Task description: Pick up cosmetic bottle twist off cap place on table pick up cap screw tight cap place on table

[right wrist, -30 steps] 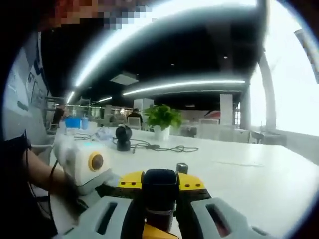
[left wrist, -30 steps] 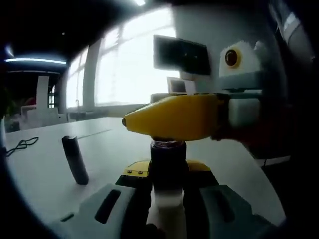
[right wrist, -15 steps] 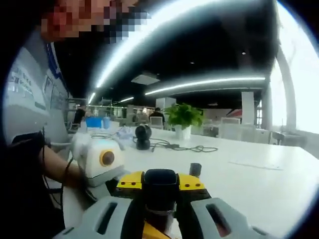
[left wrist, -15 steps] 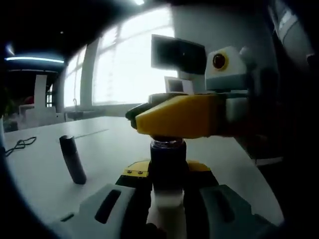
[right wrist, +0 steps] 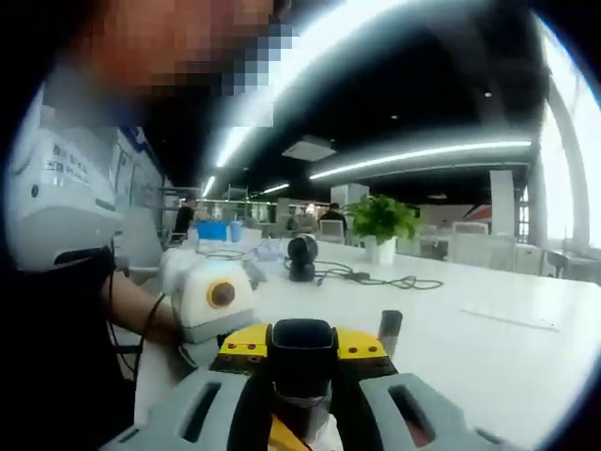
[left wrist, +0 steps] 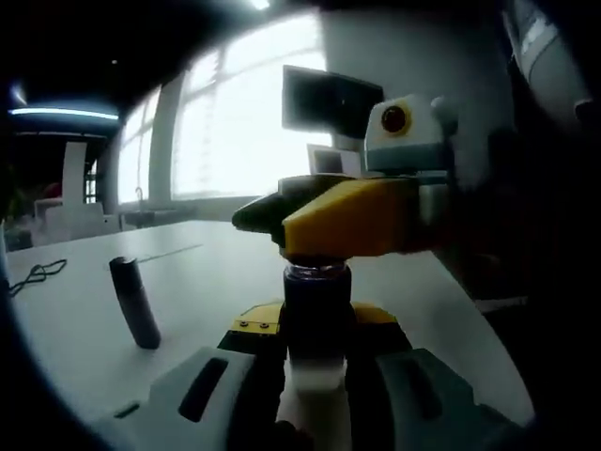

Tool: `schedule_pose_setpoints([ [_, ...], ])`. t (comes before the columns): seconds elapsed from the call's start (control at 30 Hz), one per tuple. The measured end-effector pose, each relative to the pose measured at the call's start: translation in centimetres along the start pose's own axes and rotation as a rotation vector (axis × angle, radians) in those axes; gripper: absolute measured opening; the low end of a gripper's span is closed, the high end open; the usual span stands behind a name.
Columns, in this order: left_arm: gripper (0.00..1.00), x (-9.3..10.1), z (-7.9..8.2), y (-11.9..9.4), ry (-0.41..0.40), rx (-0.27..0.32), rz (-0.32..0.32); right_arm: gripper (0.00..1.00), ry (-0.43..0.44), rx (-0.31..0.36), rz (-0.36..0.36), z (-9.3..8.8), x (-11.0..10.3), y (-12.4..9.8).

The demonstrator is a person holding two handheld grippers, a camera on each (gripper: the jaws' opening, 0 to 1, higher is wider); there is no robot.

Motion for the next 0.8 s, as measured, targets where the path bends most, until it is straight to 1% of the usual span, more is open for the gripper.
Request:
schedule_pose_setpoints([
  [0.07, 0.14, 0.1, 0.0, 0.0, 0.000, 0.000, -0.004, 0.17, -0.007, 0.003, 0.046, 0.0, 0.1, 0.0],
  [0.17, 0.14, 0.1, 0.0, 0.1, -0.001, 0.000, -0.004, 0.17, -0.005, 0.003, 0.090, 0.0, 0.4, 0.0],
  [0.43, 0.14, 0.1, 0.0, 0.1, -0.005, -0.001, -0.003, 0.17, -0.003, 0.004, 0.181, 0.0, 0.7, 0.2],
  [0.47, 0.14, 0.1, 0.0, 0.1, -0.004, 0.000, -0.007, 0.17, 0.003, 0.008, 0.220, 0.0, 0.5, 0.2],
  [0.5, 0.14, 0.2, 0.0, 0.1, -0.001, 0.002, -0.011, 0.17, 0.005, 0.007, 0.231, 0.0, 0.7, 0.2],
  [0.57, 0.14, 0.3, 0.0, 0.2, -0.003, 0.002, -0.014, 0.17, 0.003, 0.008, 0.276, 0.0, 0.9, 0.1],
  [0.6, 0.14, 0.3, 0.0, 0.2, -0.002, 0.004, -0.018, 0.17, -0.005, 0.004, 0.289, 0.0, 1.0, 0.1],
  [0.63, 0.14, 0.3, 0.0, 0.2, -0.004, 0.002, -0.019, 0.17, -0.020, 0.006, 0.319, 0.0, 1.0, 0.1],
  [0.7, 0.14, 0.3, 0.0, 0.2, -0.002, 0.002, -0.020, 0.17, -0.021, 0.003, 0.340, 0.0, 1.2, 0.1],
  [0.8, 0.14, 0.3, 0.0, 0.1, 0.000, 0.004, -0.023, 0.17, -0.030, 0.000, 0.399, 0.1, 1.3, 0.2],
])
Point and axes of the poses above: the point that each gripper's makers call its tool centre point, and the gripper's own axes: y roughly forward along the fingers, x roughly to its right, z roughly out of its top, the point moved 7 cm from there along -y, roughly backward along the fingers, and after that the axes turned 11 degrees about z, right-handed, at the moved point
